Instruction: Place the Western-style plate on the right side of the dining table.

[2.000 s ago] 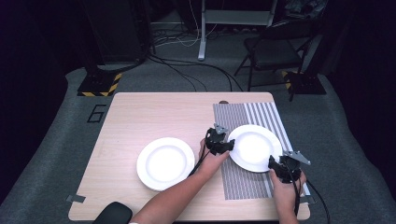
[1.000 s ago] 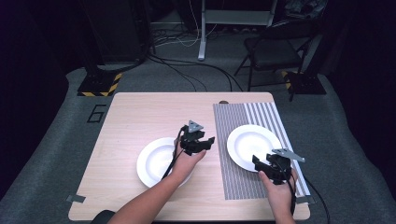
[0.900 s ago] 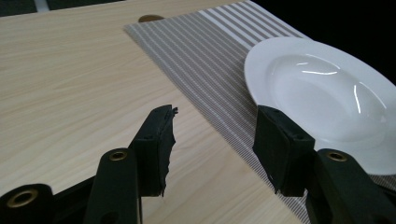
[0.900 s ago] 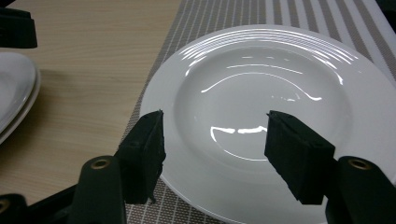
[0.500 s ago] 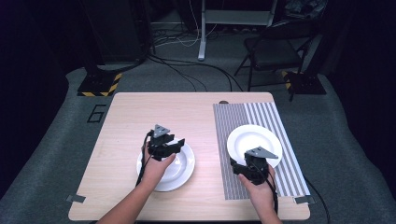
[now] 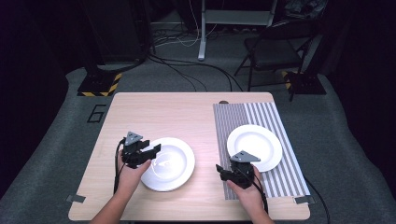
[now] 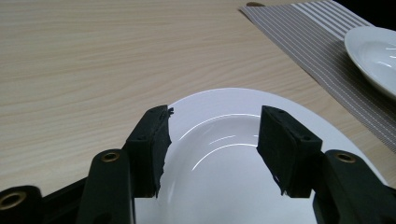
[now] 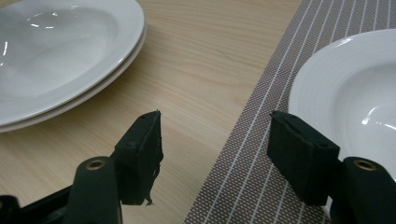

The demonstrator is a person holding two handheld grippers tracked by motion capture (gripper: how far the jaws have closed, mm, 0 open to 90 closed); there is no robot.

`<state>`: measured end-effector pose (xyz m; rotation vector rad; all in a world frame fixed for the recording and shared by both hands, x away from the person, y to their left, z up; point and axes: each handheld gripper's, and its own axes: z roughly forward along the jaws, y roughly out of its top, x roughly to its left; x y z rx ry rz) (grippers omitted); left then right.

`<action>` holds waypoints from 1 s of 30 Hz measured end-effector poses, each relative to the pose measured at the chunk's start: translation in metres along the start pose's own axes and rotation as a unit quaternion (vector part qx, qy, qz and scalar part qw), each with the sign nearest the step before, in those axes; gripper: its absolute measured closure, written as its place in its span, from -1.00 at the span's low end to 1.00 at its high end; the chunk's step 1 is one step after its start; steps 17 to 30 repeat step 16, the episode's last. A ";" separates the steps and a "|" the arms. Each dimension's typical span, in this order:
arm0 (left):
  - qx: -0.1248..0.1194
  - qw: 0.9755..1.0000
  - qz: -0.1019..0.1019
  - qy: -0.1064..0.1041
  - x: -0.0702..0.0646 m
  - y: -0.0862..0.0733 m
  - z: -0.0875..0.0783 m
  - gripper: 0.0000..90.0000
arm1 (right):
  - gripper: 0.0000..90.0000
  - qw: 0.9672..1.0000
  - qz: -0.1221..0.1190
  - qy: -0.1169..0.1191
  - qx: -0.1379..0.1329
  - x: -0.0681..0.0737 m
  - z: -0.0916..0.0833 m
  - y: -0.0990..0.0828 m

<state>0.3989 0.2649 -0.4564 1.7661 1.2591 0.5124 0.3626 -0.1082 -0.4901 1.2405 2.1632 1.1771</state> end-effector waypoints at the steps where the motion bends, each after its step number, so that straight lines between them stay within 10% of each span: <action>1: 0.002 1.000 -0.001 -0.002 0.004 -0.002 0.000 -0.06 | -0.23 1.000 -0.002 -0.001 0.000 0.001 0.000 -0.001; 16: -0.009 0.999 -0.025 0.031 0.046 -0.019 0.000 -0.17 | -0.23 0.999 -0.029 0.023 0.009 0.008 0.008 -0.008; 30: -0.009 0.999 -0.025 0.031 0.046 -0.019 0.000 -0.17 | -0.23 0.999 -0.029 0.023 0.009 0.008 0.008 -0.008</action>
